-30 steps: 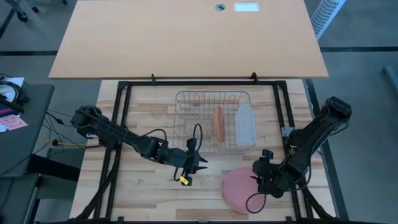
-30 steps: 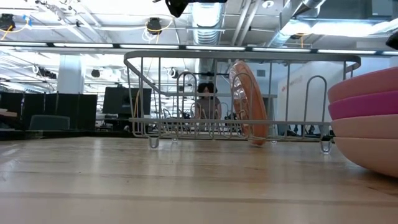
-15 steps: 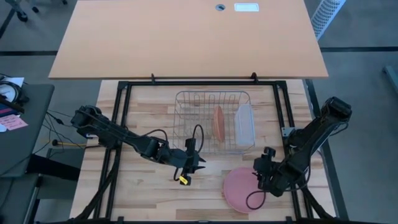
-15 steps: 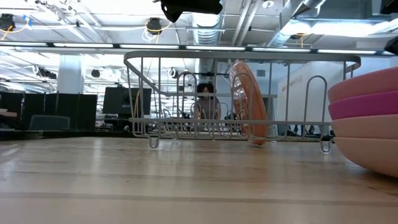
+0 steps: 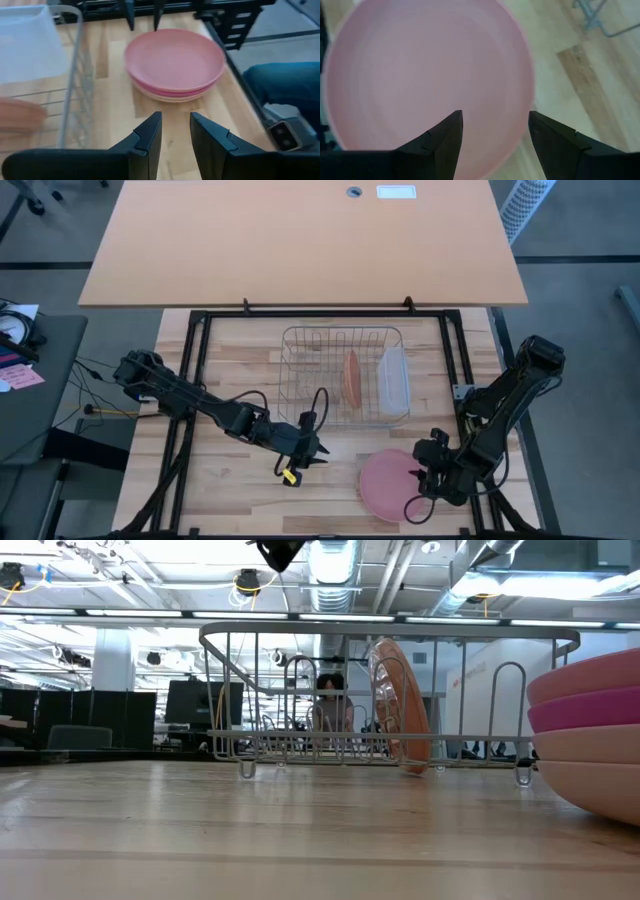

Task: Sort dishes
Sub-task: Put the light pink plate in the dish rack

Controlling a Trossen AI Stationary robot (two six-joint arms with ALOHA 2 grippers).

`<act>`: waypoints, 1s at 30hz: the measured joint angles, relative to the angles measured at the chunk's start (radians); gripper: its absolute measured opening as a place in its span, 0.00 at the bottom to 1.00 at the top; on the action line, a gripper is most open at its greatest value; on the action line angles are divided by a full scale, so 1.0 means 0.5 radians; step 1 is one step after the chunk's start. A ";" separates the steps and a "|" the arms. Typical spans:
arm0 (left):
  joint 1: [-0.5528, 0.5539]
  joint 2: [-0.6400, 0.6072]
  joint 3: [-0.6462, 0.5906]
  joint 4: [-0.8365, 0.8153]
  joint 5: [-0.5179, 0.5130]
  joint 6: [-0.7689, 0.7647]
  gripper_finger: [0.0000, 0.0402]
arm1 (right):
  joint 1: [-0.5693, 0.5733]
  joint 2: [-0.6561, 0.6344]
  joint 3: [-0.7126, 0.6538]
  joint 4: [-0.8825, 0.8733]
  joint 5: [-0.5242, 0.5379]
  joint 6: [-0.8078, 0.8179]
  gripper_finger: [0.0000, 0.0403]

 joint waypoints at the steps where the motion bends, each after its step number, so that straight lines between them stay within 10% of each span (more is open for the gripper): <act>1: -0.002 0.000 0.000 0.017 0.002 0.000 0.24 | 0.002 0.000 0.000 0.012 0.000 0.000 0.58; 30: -0.031 0.231 -0.002 0.263 0.019 0.110 0.24 | 0.027 0.297 0.048 0.571 -0.120 -0.084 0.58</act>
